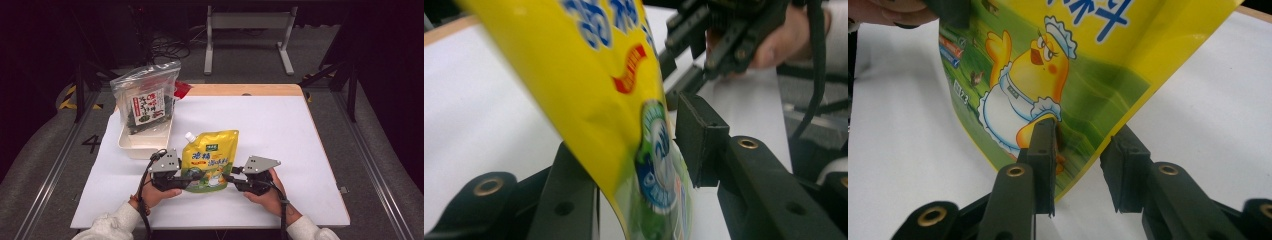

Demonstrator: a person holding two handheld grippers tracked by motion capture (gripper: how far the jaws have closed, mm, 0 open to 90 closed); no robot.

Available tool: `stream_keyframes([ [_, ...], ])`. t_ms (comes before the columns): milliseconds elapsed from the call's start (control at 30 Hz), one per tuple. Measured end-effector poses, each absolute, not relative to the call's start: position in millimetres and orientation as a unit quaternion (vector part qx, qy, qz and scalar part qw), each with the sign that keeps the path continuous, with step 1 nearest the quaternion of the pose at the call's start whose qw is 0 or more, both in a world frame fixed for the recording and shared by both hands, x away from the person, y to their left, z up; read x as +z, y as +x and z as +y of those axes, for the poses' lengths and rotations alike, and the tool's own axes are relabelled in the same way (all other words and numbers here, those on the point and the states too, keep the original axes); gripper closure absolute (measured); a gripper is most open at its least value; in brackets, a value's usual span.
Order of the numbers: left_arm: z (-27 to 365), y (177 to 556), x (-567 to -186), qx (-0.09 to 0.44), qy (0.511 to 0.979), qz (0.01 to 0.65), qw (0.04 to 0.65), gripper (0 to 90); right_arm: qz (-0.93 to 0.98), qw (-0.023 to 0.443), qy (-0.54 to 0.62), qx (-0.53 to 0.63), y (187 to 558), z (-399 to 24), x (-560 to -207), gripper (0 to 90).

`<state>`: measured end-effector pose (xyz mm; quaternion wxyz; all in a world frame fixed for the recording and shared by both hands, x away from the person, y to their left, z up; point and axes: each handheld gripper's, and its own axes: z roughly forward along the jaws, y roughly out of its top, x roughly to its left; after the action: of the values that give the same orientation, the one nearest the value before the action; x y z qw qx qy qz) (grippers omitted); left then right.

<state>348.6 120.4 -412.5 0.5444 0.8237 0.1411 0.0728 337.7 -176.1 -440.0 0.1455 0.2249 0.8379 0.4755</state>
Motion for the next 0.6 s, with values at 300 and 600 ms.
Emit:
stream_keyframes([
  [300, 126, 347, -401, 0.063, 0.809, 0.135, 0.569, 85.0, 0.842, 0.154, 0.221, 0.467, 332, -172, -437, 62.6],
  [600, 130, 347, -392, 0.060, 0.799, 0.121, 0.585, 89.7, 0.858, 0.192, 0.217, 0.423, 310, -194, -427, 42.4],
])
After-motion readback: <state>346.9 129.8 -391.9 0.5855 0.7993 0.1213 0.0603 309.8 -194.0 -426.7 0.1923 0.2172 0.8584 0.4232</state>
